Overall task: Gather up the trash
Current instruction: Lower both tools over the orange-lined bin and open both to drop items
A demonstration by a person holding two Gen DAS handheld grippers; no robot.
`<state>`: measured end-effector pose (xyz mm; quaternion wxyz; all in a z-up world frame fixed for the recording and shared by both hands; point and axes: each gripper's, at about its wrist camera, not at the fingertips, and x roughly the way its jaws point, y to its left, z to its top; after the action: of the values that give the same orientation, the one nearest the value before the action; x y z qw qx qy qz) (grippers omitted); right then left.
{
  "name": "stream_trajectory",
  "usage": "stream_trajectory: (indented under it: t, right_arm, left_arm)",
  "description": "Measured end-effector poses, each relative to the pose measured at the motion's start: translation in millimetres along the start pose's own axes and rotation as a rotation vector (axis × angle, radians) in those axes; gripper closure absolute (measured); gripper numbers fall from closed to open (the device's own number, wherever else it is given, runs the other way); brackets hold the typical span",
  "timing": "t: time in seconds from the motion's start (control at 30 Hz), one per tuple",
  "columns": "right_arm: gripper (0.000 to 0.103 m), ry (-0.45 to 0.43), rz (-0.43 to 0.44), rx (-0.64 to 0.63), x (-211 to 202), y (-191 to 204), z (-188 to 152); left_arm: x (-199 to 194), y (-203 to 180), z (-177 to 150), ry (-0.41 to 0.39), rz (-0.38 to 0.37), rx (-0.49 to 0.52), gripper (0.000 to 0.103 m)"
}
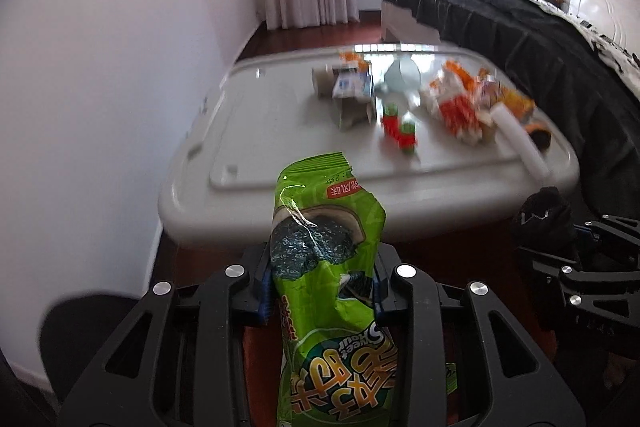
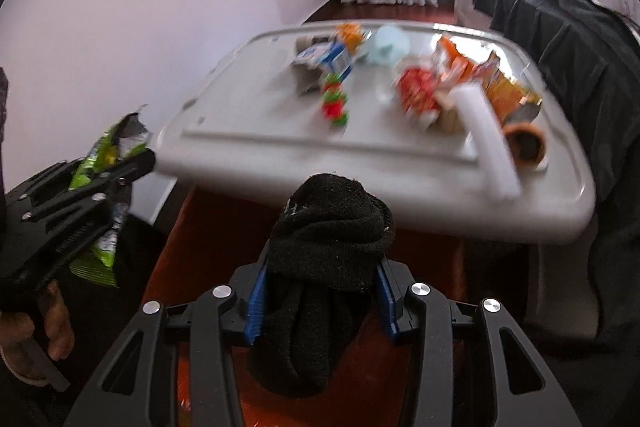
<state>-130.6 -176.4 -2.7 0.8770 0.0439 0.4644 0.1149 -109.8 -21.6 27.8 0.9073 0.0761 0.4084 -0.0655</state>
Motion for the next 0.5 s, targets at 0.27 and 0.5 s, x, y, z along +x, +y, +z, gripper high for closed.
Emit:
stream_trajectory:
  t: [0.27,0.5]
  right_arm:
    - [0.059,0.117,0.011,-0.032,24,20,-34]
    - [0.049,0.174,-0.009,0.002,40,9,-43]
  left_arm:
    - [34,-3,-48,0.185,-0.072,-0.007,0.070]
    - [46,-9,-58,0.235,-0.095,0.002,0.056]
